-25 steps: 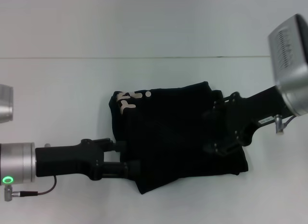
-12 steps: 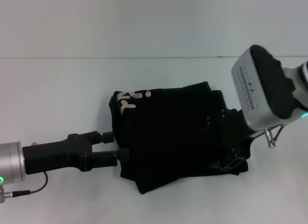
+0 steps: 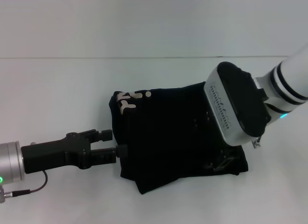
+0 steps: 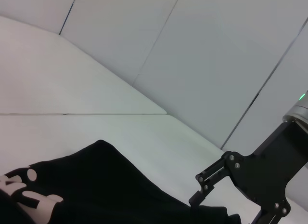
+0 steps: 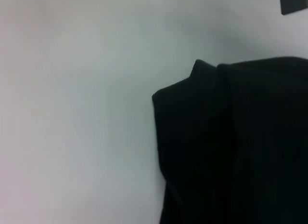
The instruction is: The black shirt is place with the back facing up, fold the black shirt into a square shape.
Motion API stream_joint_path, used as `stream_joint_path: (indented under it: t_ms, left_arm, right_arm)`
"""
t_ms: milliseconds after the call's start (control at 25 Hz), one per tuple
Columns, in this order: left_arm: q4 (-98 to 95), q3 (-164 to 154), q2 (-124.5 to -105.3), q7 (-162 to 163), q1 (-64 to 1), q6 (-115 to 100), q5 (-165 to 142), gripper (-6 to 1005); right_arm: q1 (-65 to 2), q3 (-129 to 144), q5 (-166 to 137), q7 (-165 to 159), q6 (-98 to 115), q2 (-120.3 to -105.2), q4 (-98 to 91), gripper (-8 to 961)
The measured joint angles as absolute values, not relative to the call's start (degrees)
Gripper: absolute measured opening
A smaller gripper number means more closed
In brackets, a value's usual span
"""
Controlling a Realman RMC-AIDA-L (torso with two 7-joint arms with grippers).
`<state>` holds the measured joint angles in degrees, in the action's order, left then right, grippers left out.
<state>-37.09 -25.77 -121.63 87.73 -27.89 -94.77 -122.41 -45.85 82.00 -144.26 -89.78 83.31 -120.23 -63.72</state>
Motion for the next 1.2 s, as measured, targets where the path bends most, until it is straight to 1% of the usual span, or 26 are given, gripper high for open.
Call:
stream_joint_path:
  t_ms: [400,1000,1200]
  left_arm:
    - [-37.0,-25.7,-121.48,87.7,-27.9,-94.6,-121.8,874]
    - [-37.0,-25.7,-121.28,87.8,-27.9,-94.7,-121.8,874]
    - [-37.0,-25.7,-121.29,87.9,-27.9,-94.7,-121.8,874]
  right_arm:
    - [-48.1,84.2,-144.3,-90.1,81.3,-120.23,-63.3,851]
    - [-48.9,87.9,-143.0,-90.7,81.2,-120.63,-62.9,851]
    - [-49.1,89.6,-143.3,-91.4,79.5,-120.64,-62.4,821]
